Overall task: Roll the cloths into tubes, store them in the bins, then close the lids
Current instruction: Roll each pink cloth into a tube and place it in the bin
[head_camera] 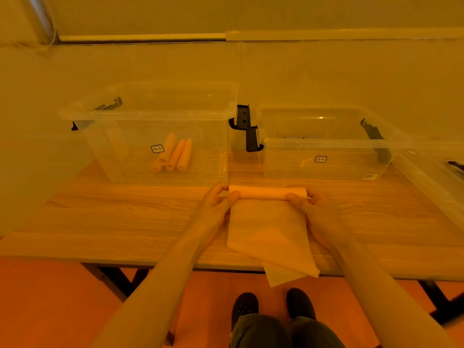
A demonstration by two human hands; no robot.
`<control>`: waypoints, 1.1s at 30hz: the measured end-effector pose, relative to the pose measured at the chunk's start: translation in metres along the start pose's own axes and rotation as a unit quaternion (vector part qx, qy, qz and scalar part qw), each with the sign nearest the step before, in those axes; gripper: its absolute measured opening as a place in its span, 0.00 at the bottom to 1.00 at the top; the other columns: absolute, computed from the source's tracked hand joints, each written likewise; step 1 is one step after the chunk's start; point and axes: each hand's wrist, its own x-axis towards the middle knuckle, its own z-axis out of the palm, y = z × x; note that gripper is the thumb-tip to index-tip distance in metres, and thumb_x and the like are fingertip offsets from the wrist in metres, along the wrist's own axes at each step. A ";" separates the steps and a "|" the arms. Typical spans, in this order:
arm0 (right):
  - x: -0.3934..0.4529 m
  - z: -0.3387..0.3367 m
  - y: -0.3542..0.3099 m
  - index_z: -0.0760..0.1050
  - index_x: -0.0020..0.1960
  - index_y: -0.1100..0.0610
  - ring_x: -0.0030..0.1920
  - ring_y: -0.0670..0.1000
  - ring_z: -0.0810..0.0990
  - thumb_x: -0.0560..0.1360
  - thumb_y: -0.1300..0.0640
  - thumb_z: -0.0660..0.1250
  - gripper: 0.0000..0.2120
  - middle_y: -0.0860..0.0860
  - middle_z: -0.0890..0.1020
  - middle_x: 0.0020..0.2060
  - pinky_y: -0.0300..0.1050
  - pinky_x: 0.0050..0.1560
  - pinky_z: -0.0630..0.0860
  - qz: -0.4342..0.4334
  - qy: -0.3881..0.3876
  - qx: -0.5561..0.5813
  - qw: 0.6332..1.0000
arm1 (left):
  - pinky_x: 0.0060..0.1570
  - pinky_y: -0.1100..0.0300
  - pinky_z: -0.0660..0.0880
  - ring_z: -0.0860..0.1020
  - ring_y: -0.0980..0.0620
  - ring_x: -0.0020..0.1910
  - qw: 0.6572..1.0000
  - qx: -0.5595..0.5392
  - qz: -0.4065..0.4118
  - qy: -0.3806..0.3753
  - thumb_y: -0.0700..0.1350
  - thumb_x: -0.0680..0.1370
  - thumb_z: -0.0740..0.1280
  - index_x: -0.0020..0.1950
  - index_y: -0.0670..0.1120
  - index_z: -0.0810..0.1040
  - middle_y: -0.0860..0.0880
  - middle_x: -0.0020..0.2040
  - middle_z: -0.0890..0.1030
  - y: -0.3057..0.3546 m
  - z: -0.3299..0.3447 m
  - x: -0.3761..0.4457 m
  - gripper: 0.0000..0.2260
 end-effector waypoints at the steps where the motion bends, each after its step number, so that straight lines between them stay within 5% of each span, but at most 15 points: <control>1: 0.001 0.000 0.001 0.76 0.58 0.52 0.49 0.55 0.84 0.68 0.52 0.70 0.19 0.53 0.84 0.50 0.48 0.42 0.81 -0.001 0.000 -0.001 1.000 | 0.44 0.53 0.77 0.82 0.48 0.47 1.000 -0.007 -0.001 -0.005 0.48 0.76 0.67 0.55 0.50 0.76 0.46 0.48 0.84 0.000 0.000 0.000 0.08; 11: 0.002 -0.002 0.003 0.77 0.57 0.52 0.48 0.55 0.84 0.69 0.51 0.70 0.17 0.53 0.85 0.49 0.52 0.43 0.81 0.005 -0.001 0.003 1.000 | 0.46 0.53 0.78 0.81 0.47 0.48 0.995 -0.096 -0.022 0.028 0.33 0.77 0.64 0.60 0.44 0.76 0.42 0.50 0.82 0.001 -0.002 0.004 0.13; 15: 0.003 -0.001 0.005 0.79 0.53 0.52 0.44 0.53 0.84 0.69 0.47 0.69 0.15 0.55 0.84 0.46 0.49 0.41 0.80 0.001 0.029 0.019 0.999 | 0.44 0.53 0.77 0.81 0.49 0.46 0.995 -0.085 -0.029 0.043 0.43 0.78 0.66 0.51 0.47 0.78 0.43 0.49 0.81 0.000 0.000 0.005 0.04; 18: 0.005 -0.001 0.006 0.80 0.55 0.53 0.45 0.55 0.83 0.71 0.49 0.69 0.14 0.59 0.82 0.50 0.51 0.42 0.81 0.005 0.037 0.019 0.999 | 0.43 0.54 0.77 0.81 0.47 0.48 0.998 -0.038 -0.014 0.041 0.46 0.76 0.69 0.53 0.50 0.79 0.41 0.55 0.80 -0.002 -0.002 0.004 0.06; 23: 0.005 -0.005 0.006 0.75 0.62 0.48 0.48 0.56 0.84 0.76 0.56 0.68 0.15 0.54 0.81 0.53 0.49 0.41 0.81 0.019 0.031 0.000 0.999 | 0.49 0.55 0.78 0.80 0.48 0.56 0.998 -0.055 -0.022 0.033 0.39 0.77 0.67 0.62 0.50 0.75 0.44 0.61 0.78 -0.003 -0.004 0.005 0.15; 33: 0.007 -0.007 0.007 0.75 0.62 0.51 0.50 0.58 0.83 0.75 0.63 0.66 0.17 0.57 0.84 0.52 0.53 0.43 0.82 0.012 -0.008 0.034 0.999 | 0.45 0.54 0.78 0.81 0.47 0.50 0.997 -0.071 -0.025 0.021 0.34 0.78 0.64 0.56 0.52 0.77 0.42 0.55 0.80 0.001 -0.002 0.003 0.15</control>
